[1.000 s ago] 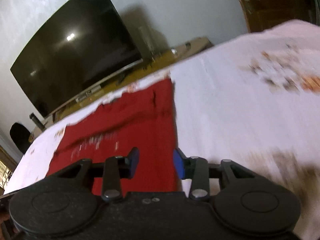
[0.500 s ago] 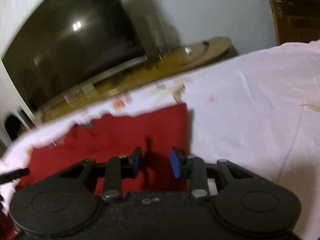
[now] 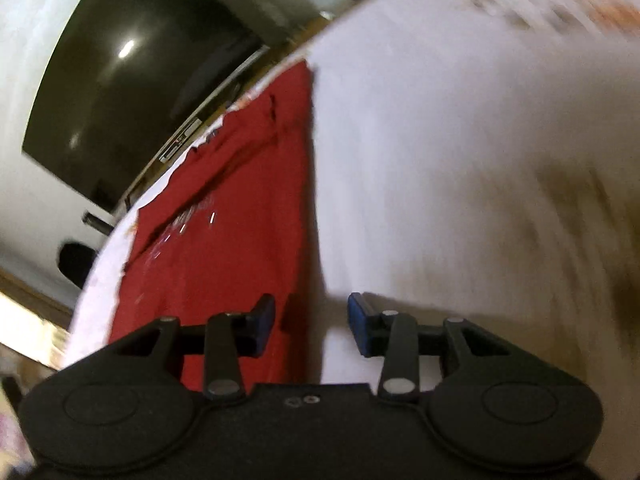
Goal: Fold small clothes
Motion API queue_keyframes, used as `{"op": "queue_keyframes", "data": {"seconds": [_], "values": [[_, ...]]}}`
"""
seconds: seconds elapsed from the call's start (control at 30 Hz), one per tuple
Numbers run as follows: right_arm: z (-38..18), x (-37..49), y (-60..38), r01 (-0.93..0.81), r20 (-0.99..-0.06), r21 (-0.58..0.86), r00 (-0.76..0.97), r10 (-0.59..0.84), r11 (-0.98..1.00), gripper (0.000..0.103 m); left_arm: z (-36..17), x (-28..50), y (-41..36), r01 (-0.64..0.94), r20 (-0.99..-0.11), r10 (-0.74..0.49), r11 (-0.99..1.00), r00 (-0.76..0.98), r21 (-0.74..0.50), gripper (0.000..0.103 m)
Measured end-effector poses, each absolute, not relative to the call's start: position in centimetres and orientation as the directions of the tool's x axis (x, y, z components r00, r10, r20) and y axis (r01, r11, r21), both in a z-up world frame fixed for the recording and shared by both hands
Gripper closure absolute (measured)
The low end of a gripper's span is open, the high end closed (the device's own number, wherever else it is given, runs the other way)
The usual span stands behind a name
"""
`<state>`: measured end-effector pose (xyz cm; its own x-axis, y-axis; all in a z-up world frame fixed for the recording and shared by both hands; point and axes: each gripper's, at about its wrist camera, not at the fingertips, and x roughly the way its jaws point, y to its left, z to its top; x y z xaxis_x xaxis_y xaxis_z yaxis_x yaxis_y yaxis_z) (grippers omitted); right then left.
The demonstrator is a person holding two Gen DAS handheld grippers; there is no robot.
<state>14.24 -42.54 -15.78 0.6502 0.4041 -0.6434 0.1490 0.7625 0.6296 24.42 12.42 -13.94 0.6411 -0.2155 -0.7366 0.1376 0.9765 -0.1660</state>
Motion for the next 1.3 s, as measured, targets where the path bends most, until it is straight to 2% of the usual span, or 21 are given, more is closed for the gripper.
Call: {"op": "queue_keyframes", "data": {"seconds": [0.1, 0.17, 0.27, 0.33, 0.37, 0.43, 0.47, 0.5, 0.6, 0.63, 0.67, 0.73, 0.9, 0.97, 1.07, 1.13, 1.2, 1.3], "values": [[-16.4, 10.1, -41.3, 0.166, -0.622, 0.685, 0.639, 0.452, 0.709, 0.064, -14.1, 21.3, 14.3, 0.149, -0.709, -0.374, 0.921, 0.598, -0.36, 0.029], [-16.8, 8.2, -40.2, 0.175, -0.6, 0.731, 0.626, 0.499, 0.659, 0.064, -14.9, 19.8, 15.6, 0.142, -0.653, -0.524, 0.827, 0.548, -0.544, 0.03], [-17.8, 6.7, -38.5, 0.175, -0.555, 0.789, 0.615, 0.56, 0.589, 0.064, -16.7, 17.8, 16.4, 0.118, -0.572, -0.634, 0.717, 0.521, -0.687, 0.031], [-17.9, 6.3, -38.0, 0.177, -0.542, 0.794, 0.637, 0.548, 0.581, 0.064, -17.3, 16.8, 16.8, 0.103, -0.553, -0.632, 0.704, 0.544, -0.703, 0.047], [-18.0, 6.3, -37.9, 0.181, -0.531, 0.805, 0.646, 0.549, 0.565, 0.064, -17.8, 16.6, 17.4, 0.081, -0.54, -0.631, 0.688, 0.557, -0.721, 0.051], [-18.4, 6.5, -38.1, 0.204, -0.509, 0.829, 0.663, 0.549, 0.521, 0.068, -19.1, 16.7, 18.6, 0.028, -0.514, -0.634, 0.645, 0.578, -0.764, 0.071], [-18.6, 6.9, -38.1, 0.209, -0.503, 0.834, 0.669, 0.548, 0.51, 0.068, -19.6, 16.9, 19.0, 0.013, -0.507, -0.635, 0.632, 0.583, -0.775, 0.075], [-18.7, 7.2, -37.9, 0.208, -0.5, 0.835, 0.672, 0.546, 0.509, 0.072, -20.0, 17.0, 19.2, 0.006, -0.504, -0.634, 0.625, 0.586, -0.78, 0.084], [-18.6, 8.1, -37.3, 0.195, -0.523, 0.811, 0.665, 0.533, 0.552, 0.082, -20.6, 16.8, 19.0, 0.012, -0.501, -0.633, 0.628, 0.59, -0.778, 0.094], [-18.5, 8.5, -37.0, 0.192, -0.528, 0.805, 0.664, 0.53, 0.561, 0.095, -20.5, 16.7, 18.9, 0.017, -0.51, -0.618, 0.646, 0.598, -0.763, 0.097], [-18.5, 8.8, -36.8, 0.193, -0.541, 0.792, 0.661, 0.52, 0.579, 0.097, -20.3, 16.4, 18.8, 0.025, -0.505, -0.614, 0.649, 0.606, -0.76, 0.1], [-17.9, 8.6, -36.5, 0.186, -0.56, 0.756, 0.68, 0.473, 0.628, 0.098, -19.3, 15.2, 18.9, 0.055, -0.476, -0.596, 0.659, 0.647, -0.75, 0.1], [-13.6, 5.8, -36.7, 0.093, -0.484, 0.736, 0.765, 0.425, 0.671, 0.098, -16.5, 13.2, 20.8, 0.125, -0.393, -0.583, 0.655, 0.711, -0.745, 0.101], [-12.4, 4.9, -36.5, 0.069, -0.483, 0.704, 0.776, 0.406, 0.706, 0.098, -16.6, 13.0, 21.2, 0.116, -0.419, -0.573, 0.675, 0.704, -0.728, 0.101], [-13.9, 4.9, -36.6, 0.111, -0.544, 0.664, 0.75, 0.376, 0.74, 0.099, -18.9, 13.7, 20.6, 0.064, -0.541, -0.524, 0.754, 0.658, -0.654, 0.101], [-16.7, 6.1, -36.1, 0.171, -0.625, 0.622, 0.696, 0.353, 0.764, 0.1, -19.5, 13.6, 21.2, 0.046, -0.501, -0.539, 0.711, 0.677, -0.702, 0.101], [-18.1, 6.1, -37.0, 0.197, -0.589, 0.695, 0.708, 0.39, 0.691, 0.098, -19.4, 13.8, 21.2, 0.047, -0.497, -0.548, 0.702, 0.673, -0.711, 0.101], [-17.7, 6.3, -37.3, 0.18, -0.565, 0.728, 0.703, 0.432, 0.661, 0.09, -19.8, 13.9, 21.9, 0.016, -0.484, -0.558, 0.667, 0.674, -0.745, 0.1]]}}
